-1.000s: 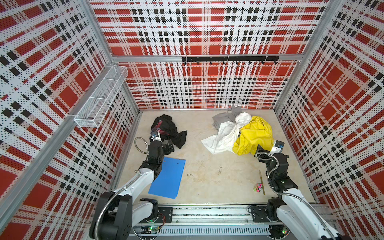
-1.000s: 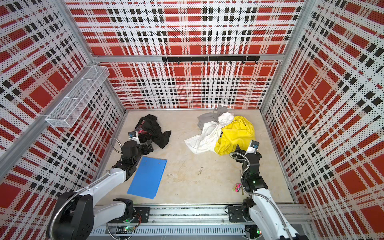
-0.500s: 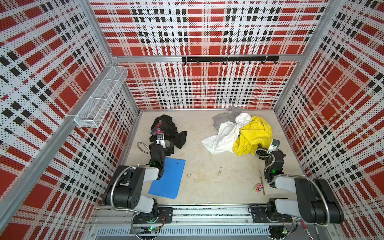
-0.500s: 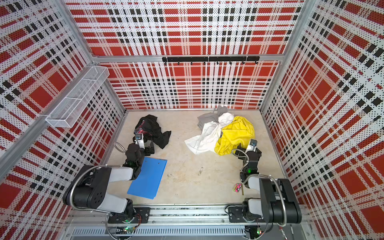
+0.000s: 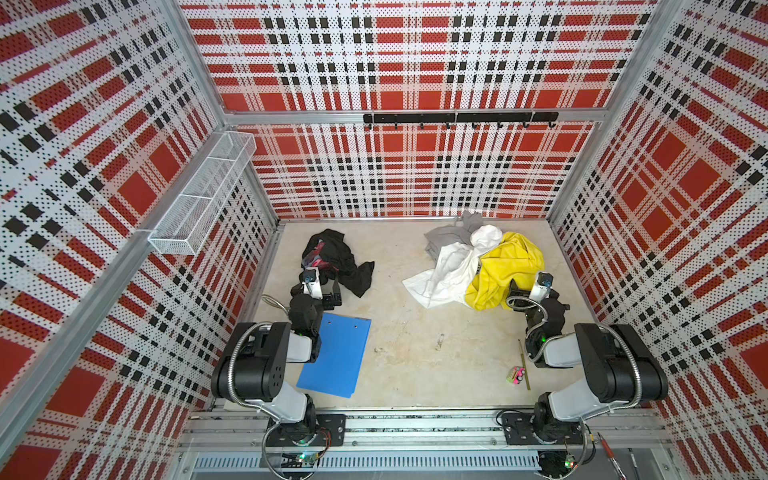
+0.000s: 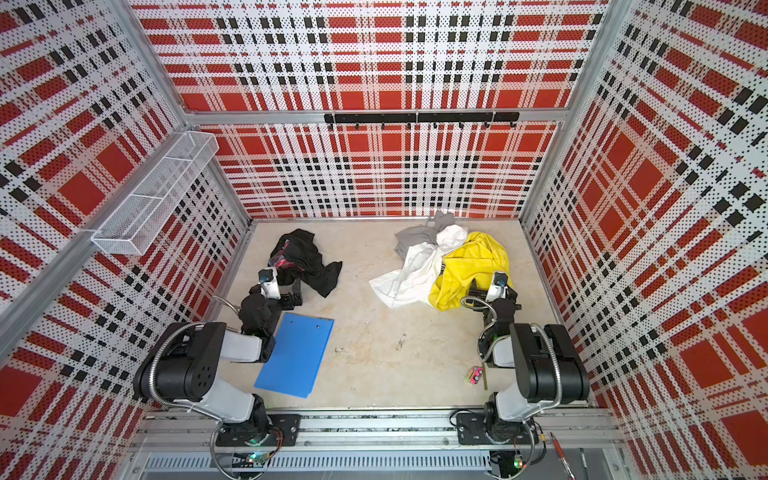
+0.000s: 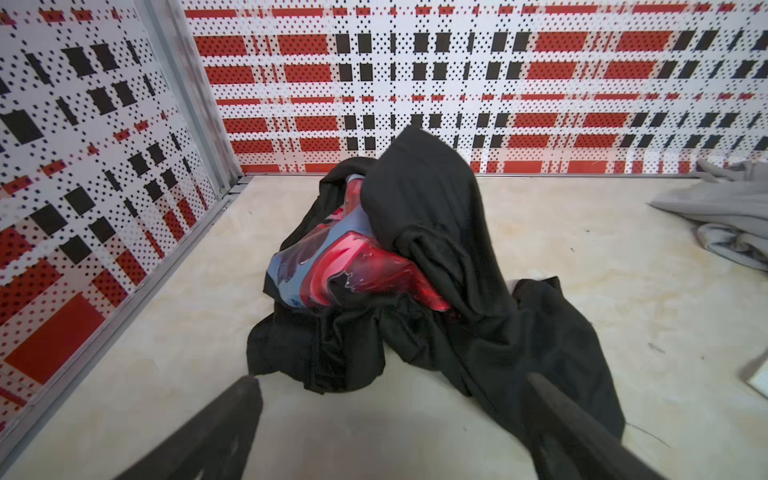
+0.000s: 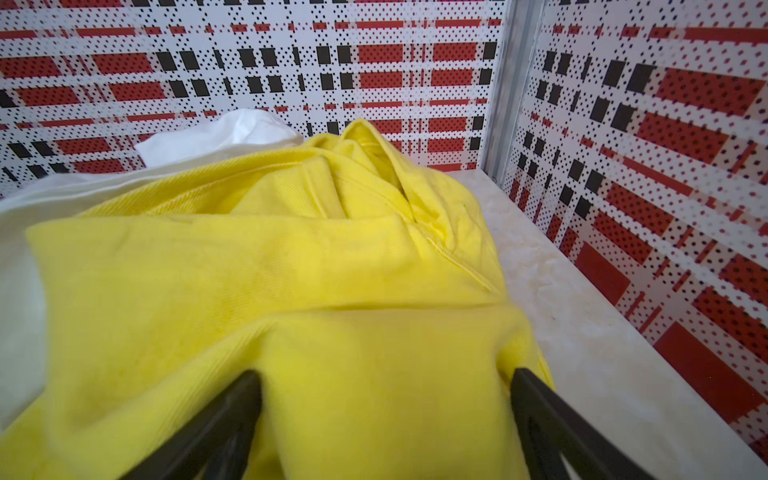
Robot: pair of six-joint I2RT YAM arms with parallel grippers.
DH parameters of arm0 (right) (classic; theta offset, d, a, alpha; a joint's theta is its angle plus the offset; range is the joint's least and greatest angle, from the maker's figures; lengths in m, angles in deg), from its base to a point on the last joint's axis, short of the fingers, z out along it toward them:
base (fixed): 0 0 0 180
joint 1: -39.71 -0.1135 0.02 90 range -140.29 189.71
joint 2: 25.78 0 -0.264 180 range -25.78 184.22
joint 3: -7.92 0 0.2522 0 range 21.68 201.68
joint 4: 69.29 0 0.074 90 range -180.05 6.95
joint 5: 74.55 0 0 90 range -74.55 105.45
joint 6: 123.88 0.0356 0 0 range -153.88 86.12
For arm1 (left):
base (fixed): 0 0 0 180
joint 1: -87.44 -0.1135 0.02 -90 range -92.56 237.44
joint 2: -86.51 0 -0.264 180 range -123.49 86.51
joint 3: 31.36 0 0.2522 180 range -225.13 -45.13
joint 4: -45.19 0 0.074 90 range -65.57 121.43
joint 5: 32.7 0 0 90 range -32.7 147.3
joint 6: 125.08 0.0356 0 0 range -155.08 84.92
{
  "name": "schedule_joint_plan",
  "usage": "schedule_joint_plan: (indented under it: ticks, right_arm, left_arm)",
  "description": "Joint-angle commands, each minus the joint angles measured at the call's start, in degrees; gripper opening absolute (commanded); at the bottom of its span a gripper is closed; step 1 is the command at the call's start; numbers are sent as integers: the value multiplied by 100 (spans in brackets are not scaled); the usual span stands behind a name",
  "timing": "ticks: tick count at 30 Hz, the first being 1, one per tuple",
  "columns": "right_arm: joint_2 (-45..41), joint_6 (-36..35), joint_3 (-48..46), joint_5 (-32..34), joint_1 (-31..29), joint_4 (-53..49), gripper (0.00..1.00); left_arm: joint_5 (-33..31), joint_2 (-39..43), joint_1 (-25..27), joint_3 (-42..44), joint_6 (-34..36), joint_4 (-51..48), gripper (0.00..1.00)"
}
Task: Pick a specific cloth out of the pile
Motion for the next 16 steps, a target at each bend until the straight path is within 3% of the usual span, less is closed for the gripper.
schedule_joint_plan:
  ticks: [1, 7, 11, 16]
  right_arm:
    - [28, -239, 189, -247, -77, 83, 100]
    - [39, -244, 178, -237, -77, 157, 100]
    - [40, -244, 175, -237, -77, 157, 100]
    - [40, -244, 176, -227, -77, 161, 100]
  left_arm:
    - [678, -26, -169, -64, -130, 274, 99]
    - [657, -3, -172, 17, -131, 378, 99]
    - [-248, -13, -219, 275, -542, 883, 99]
    - [701, -19, -207, -49, -169, 300, 99]
